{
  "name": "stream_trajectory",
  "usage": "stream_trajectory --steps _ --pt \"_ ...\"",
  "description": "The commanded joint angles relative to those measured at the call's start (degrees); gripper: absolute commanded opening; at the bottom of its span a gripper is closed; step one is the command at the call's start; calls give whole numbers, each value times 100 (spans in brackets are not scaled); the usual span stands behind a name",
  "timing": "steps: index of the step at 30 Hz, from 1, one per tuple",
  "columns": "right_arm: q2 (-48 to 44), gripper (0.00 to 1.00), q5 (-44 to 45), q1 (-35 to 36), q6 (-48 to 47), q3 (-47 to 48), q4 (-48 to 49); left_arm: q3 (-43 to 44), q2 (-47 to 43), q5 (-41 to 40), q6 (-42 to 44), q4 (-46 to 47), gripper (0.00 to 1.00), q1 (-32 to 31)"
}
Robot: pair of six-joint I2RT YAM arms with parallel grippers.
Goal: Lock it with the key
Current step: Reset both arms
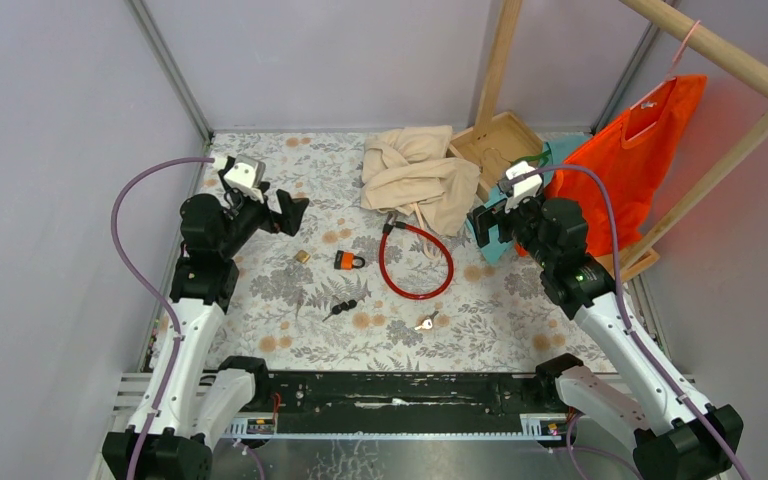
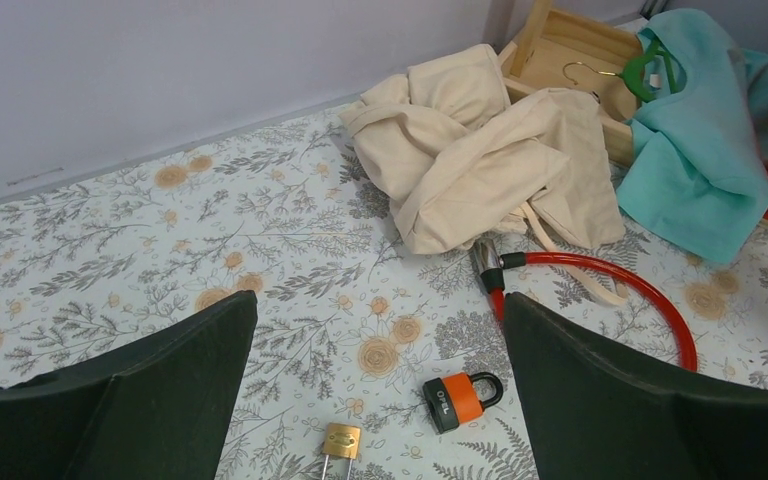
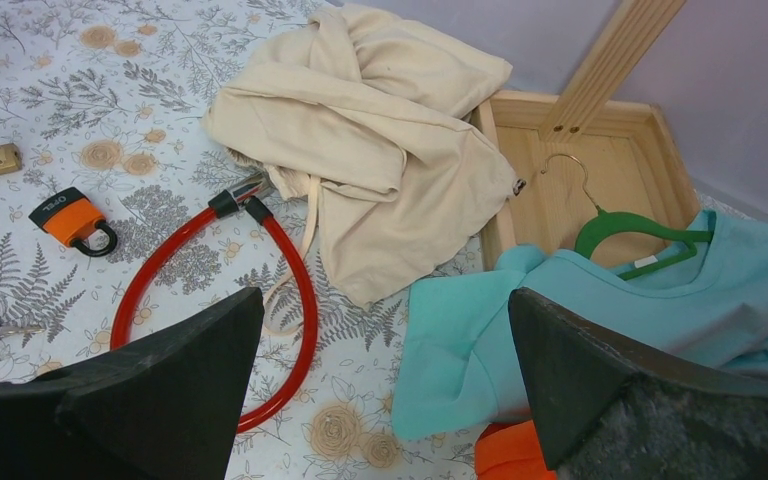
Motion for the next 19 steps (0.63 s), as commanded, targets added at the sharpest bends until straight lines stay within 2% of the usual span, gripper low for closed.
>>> stream_trajectory --steps 1,19 --pt "-90 99 -127 -38 -77 12 267 -73 -37 255 74 198 100 58" --pt "-106 99 -192 -76 -82 62 150 -76 -51 196 97 173 100 81"
